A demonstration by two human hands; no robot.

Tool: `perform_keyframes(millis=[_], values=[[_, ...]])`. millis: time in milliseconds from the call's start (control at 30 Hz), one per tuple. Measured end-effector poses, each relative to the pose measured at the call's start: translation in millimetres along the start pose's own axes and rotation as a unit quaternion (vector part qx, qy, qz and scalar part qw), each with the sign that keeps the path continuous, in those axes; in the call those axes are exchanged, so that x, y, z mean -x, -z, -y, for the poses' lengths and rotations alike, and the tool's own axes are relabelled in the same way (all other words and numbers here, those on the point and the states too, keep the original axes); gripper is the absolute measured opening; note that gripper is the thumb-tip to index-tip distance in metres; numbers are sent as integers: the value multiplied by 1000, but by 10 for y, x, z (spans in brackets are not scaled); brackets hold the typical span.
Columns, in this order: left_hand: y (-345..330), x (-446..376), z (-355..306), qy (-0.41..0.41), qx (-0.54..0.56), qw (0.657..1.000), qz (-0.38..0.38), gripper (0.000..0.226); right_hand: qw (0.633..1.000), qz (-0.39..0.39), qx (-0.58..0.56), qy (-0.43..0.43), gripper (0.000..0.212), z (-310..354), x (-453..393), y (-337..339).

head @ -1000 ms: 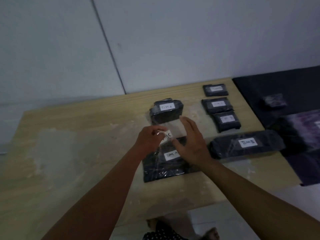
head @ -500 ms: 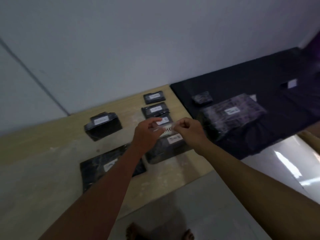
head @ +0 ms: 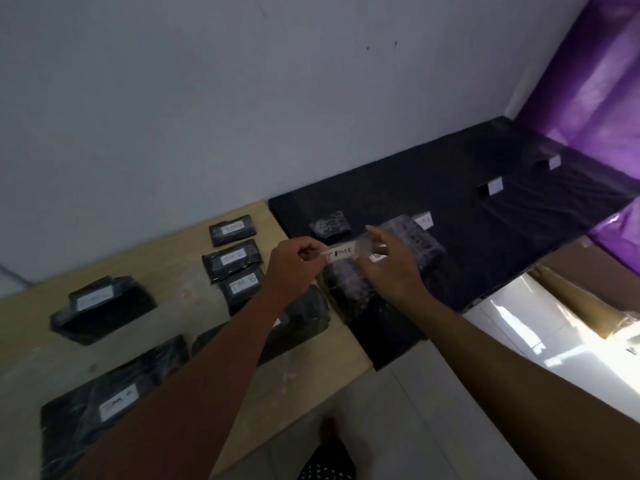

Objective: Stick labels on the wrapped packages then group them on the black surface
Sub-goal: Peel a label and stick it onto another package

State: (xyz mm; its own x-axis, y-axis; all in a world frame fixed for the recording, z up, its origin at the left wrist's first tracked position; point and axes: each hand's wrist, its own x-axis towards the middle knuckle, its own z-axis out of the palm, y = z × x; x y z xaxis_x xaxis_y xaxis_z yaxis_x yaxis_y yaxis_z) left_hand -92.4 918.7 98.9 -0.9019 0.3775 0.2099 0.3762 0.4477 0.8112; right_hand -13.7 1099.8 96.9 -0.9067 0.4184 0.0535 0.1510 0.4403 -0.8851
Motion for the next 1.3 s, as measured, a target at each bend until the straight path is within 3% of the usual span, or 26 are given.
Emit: perform_keyframes(millis=[100,300,467,700,833,1000,1167,1300], values=[[-186,-349,17,-2,-6,1000,7,14,999,-1,27,29,65,-70,-326,160],[-521,-926,101,51,-10,999,-4,2,996,31,72,48,65,-262,-961,322],[-729,-1275,139,98,-3,995,-12,11,995,54,77,42,65,-391,-1467,368],[-999,-1593,347,175,14,984,-38,11,982,172,75,11,65,-561,-2172,246],[-1161,-1780,443,213,37,974,-62,7,956,272,113,-4,47,-667,-2676,129],[-1284,-1932,525,275,22,957,-95,6,929,338,150,19,16,-842,-3078,-41],[-1387,-1906,709,356,-70,922,-135,5,908,394,141,-14,8,-1007,-3199,-292],[-1437,-1968,901,414,-98,893,-149,7,910,388,141,-27,13,-1162,-3260,-481]])
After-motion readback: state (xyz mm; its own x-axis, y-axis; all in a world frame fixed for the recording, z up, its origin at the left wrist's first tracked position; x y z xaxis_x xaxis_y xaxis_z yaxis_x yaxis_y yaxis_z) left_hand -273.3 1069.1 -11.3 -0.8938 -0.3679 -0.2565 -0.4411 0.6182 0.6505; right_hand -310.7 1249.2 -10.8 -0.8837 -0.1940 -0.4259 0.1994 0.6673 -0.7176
